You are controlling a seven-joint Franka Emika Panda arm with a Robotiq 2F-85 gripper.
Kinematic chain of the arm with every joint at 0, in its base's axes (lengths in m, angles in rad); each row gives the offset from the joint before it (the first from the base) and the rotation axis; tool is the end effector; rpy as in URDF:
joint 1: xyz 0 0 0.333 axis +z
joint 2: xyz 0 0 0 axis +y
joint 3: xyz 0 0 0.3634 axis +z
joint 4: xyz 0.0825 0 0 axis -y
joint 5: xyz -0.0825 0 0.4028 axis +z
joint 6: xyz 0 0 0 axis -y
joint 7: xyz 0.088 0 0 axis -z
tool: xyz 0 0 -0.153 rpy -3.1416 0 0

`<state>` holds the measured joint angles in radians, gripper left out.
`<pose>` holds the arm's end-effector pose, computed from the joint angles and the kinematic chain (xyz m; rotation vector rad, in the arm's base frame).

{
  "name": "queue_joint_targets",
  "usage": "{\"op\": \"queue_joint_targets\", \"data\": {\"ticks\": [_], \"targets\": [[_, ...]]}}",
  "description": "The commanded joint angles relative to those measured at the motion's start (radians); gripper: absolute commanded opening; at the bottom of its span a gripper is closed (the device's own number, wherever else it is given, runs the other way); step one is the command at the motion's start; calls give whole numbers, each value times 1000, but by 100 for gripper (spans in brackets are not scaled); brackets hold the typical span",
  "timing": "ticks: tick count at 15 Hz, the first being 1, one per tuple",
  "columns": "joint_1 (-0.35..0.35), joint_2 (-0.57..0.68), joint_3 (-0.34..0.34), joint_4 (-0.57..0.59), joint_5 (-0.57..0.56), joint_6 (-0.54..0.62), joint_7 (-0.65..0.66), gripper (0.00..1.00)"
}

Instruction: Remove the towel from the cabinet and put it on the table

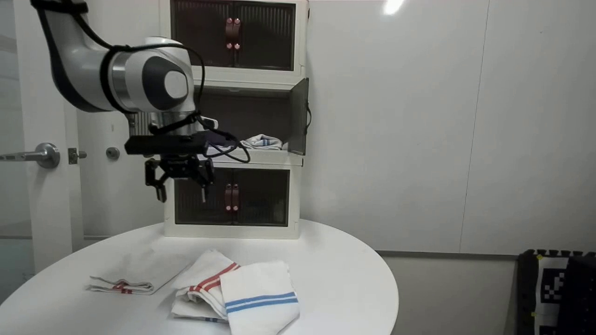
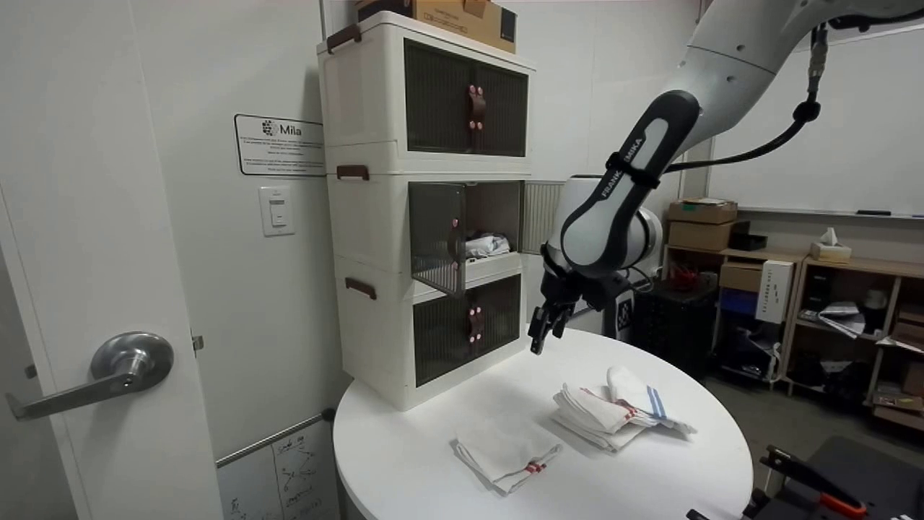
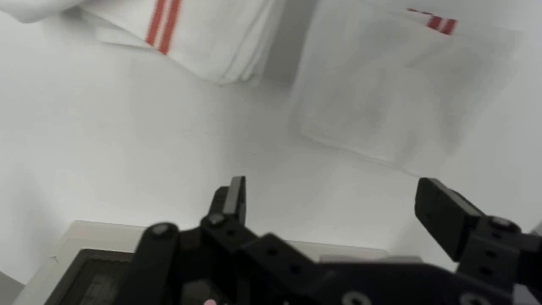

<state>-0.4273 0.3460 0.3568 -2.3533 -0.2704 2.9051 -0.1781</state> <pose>0.5668 -0.0218 0.1996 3.0694 0.5110 0.3750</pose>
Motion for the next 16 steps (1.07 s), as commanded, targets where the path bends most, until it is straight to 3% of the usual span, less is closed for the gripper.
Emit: {"op": "queue_joint_targets", "data": {"ticks": [1,3,4,7,8,9,10,11,14,16], "targets": [[-185,-42,276,-22,279,-64,-117,100],[-308,-121,438,-18,449,-171,-117,100],[-344,-173,485,-18,534,-226,-94,100],[-405,-330,534,23,731,-372,-46,100],[-262,-404,379,50,833,-455,-93,100],[-398,-424,495,68,800,-534,-69,100],[-188,-463,269,91,810,-610,-76,100],[-205,-473,232,103,777,-687,-110,100],[-64,-549,-8,169,676,-929,-111,100],[33,-594,-171,232,548,-1081,-119,100]]}}
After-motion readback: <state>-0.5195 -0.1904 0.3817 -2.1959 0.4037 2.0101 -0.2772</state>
